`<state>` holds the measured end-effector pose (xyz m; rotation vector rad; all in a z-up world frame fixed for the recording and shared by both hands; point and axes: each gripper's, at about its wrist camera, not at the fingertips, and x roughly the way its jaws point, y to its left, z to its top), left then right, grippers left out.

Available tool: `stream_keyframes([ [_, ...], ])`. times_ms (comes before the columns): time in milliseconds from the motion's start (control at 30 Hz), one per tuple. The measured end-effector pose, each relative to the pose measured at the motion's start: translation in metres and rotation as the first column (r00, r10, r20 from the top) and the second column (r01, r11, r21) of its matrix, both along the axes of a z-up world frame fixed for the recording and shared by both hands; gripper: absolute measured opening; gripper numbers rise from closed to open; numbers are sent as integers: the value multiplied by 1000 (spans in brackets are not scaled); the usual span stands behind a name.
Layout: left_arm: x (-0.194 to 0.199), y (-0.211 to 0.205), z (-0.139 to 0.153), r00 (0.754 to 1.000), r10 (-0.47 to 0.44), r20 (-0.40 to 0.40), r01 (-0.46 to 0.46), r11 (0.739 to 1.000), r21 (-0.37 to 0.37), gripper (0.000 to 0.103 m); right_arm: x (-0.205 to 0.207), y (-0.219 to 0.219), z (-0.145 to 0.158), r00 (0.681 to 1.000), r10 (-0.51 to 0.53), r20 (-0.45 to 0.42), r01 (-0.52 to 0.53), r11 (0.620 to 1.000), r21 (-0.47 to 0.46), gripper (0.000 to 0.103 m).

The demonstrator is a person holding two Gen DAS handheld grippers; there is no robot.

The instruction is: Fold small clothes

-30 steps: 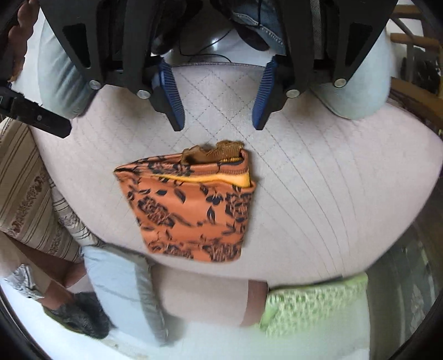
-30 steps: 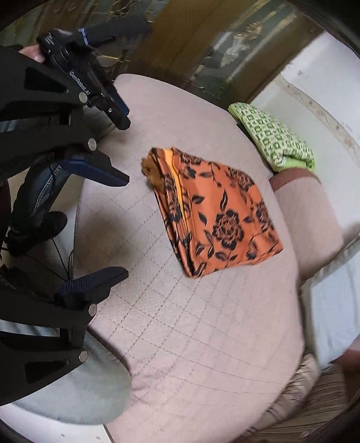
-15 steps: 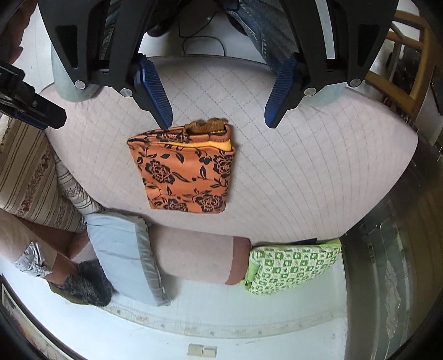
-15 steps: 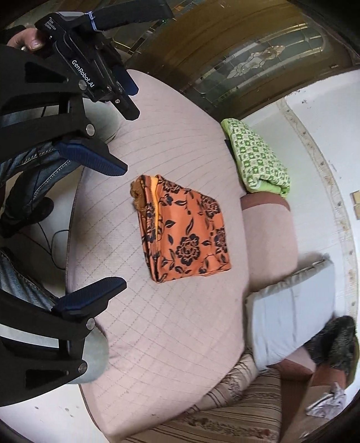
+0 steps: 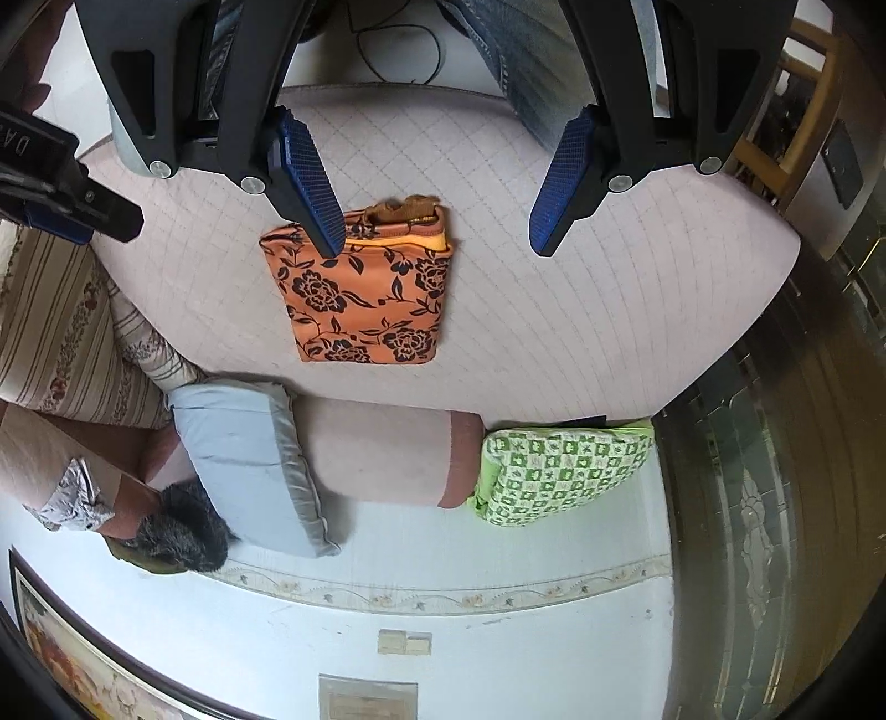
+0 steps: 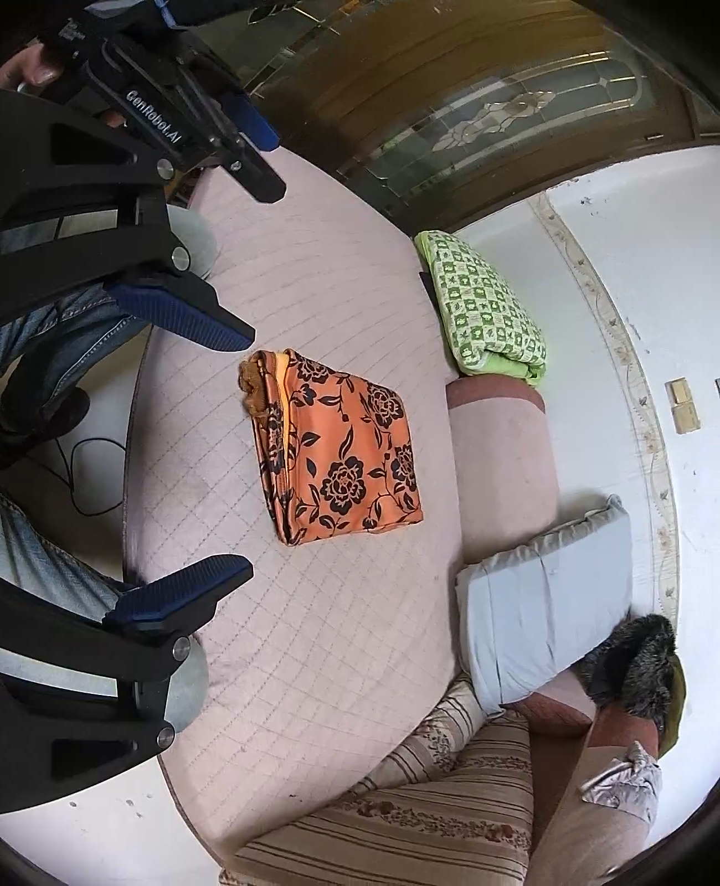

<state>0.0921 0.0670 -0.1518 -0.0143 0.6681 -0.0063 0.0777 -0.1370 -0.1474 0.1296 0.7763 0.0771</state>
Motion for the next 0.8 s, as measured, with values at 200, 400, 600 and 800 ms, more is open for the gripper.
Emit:
stream_keyframes([
  [200,-10,0,6,1000,-18,-11,19,999,40,70,-8,0,7,1000,-9,23,9,1000,13,78],
  [400,-10,6,15,999,-42,-22,43,998,35,70,-17,3,20,998,-22,61,22,1000,1,78],
  [600,-19,6,22,998,-68,6,67,997,23,72,-23,-2,28,997,-32,76,32,999,-3,78],
  [800,-29,1,24,997,-78,27,77,997,28,72,-26,-2,35,996,-35,84,36,999,-13,78],
])
